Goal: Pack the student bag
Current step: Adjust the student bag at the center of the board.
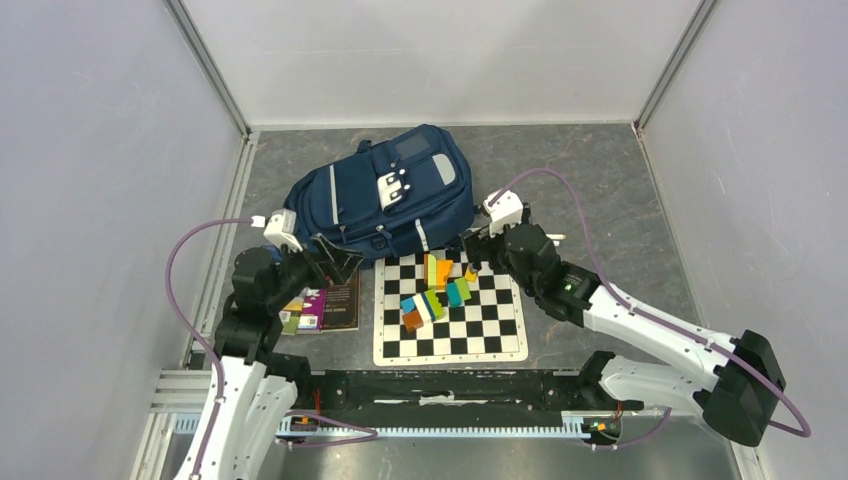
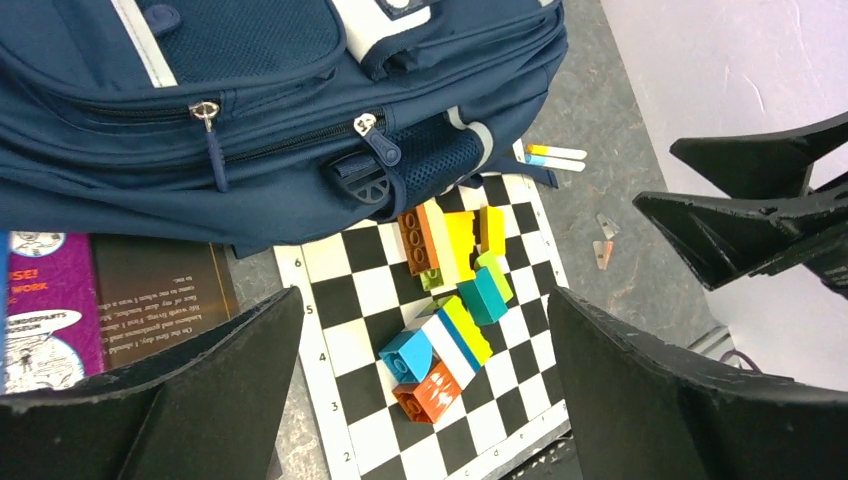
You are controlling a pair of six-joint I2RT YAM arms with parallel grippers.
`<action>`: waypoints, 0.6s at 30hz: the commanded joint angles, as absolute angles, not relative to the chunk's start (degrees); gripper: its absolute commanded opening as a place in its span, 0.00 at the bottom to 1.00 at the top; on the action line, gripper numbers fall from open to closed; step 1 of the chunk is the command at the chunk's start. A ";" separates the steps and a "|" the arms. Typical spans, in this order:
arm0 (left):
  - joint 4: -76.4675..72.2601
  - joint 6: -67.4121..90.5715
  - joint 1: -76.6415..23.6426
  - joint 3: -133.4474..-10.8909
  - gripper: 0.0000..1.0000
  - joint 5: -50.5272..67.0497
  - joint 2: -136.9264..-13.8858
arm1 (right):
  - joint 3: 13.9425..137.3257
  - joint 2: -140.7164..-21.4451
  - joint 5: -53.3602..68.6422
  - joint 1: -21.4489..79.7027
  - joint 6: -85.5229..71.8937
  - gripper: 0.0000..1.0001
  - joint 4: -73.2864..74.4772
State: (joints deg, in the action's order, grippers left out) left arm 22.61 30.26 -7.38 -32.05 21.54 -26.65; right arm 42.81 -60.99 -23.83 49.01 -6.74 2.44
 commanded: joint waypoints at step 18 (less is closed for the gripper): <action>24.17 28.55 9.42 -49.87 1.00 20.71 -60.54 | 42.22 -72.28 -24.42 46.58 -28.03 0.98 -16.50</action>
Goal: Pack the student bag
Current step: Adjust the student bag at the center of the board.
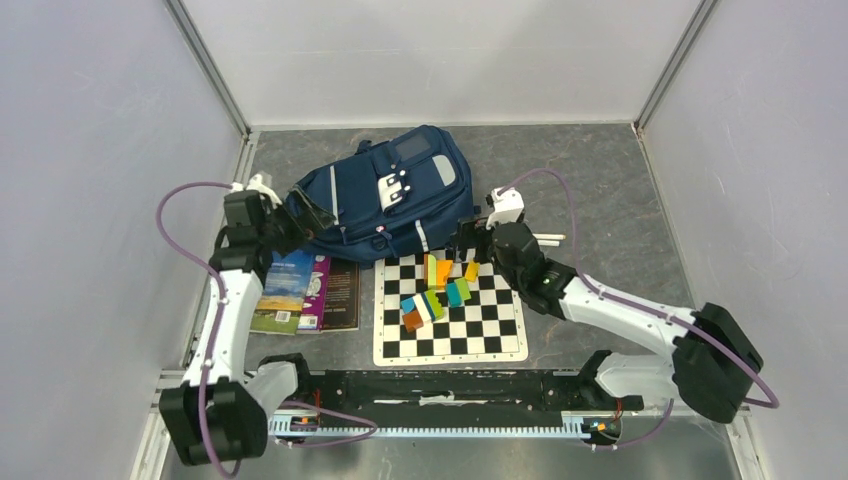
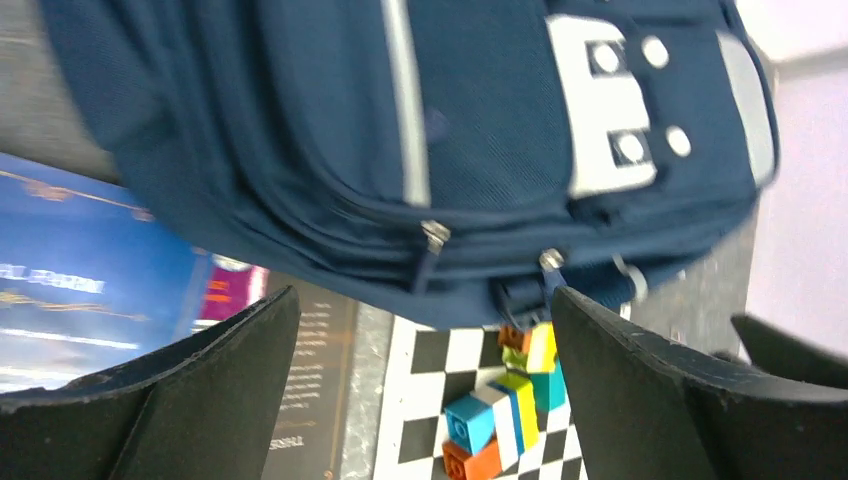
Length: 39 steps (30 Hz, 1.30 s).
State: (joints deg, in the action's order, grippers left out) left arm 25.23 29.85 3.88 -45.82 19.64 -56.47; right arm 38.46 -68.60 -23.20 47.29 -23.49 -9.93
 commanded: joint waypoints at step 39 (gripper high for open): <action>12.79 28.43 10.83 -47.90 0.02 18.76 -68.07 | 59.50 -88.90 -20.10 44.04 -22.57 0.00 -19.90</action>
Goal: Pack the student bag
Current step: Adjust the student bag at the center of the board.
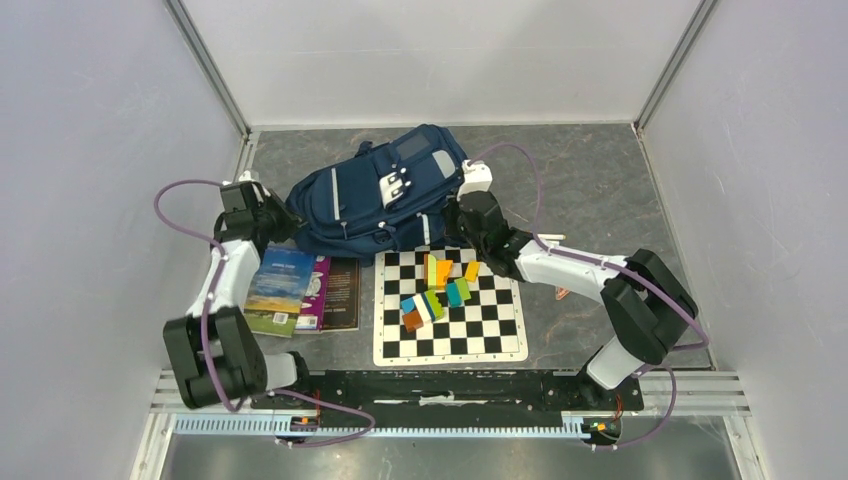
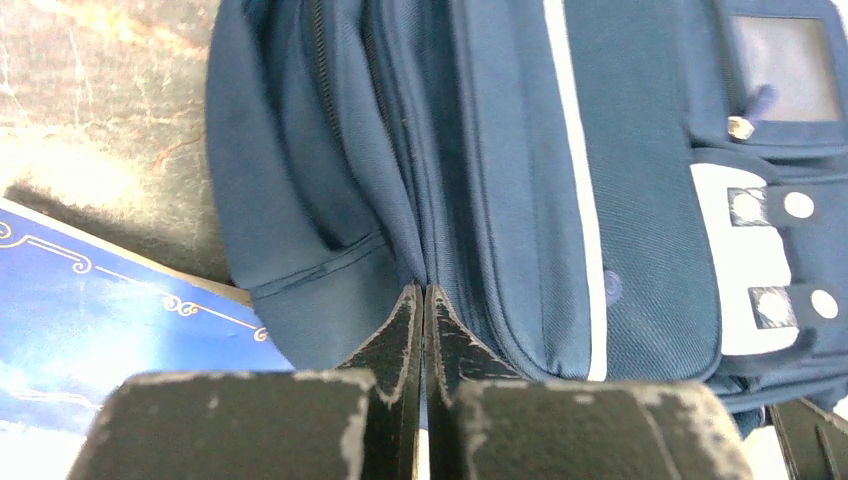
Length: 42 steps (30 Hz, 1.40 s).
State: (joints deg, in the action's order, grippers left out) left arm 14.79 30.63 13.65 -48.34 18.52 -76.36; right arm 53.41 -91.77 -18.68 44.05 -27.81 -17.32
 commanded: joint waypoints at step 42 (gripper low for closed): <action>14.97 28.85 6.44 -51.04 1.00 20.80 -68.78 | 24.56 -72.34 -0.16 33.98 -50.62 0.98 -38.90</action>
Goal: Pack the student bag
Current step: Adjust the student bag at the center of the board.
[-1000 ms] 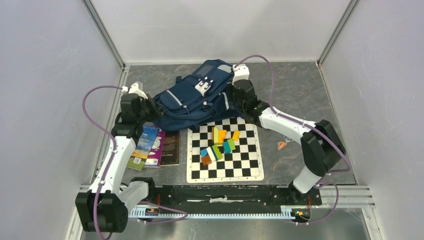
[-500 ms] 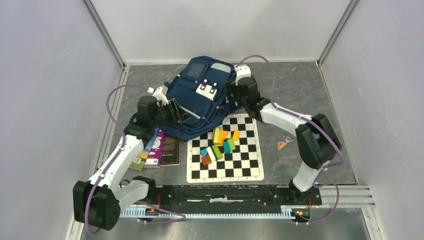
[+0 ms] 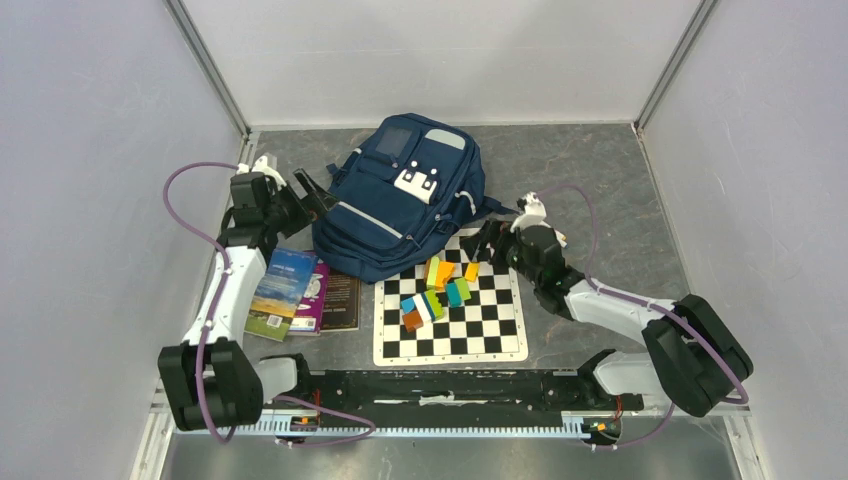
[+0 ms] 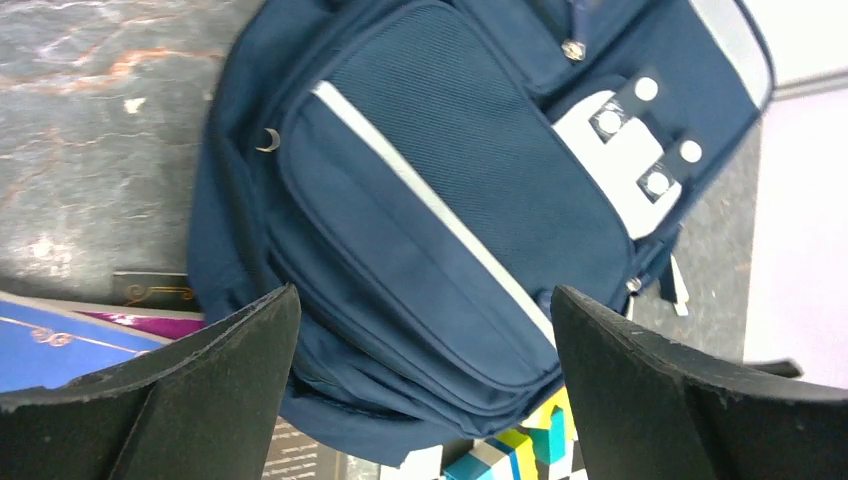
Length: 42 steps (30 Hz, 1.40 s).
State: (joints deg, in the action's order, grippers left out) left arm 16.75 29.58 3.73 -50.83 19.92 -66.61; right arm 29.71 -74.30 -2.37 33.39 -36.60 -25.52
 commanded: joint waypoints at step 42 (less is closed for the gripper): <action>8.52 31.15 9.10 -50.68 0.96 32.78 -79.21 | 42.19 -98.77 -1.76 41.34 -61.32 0.25 -55.25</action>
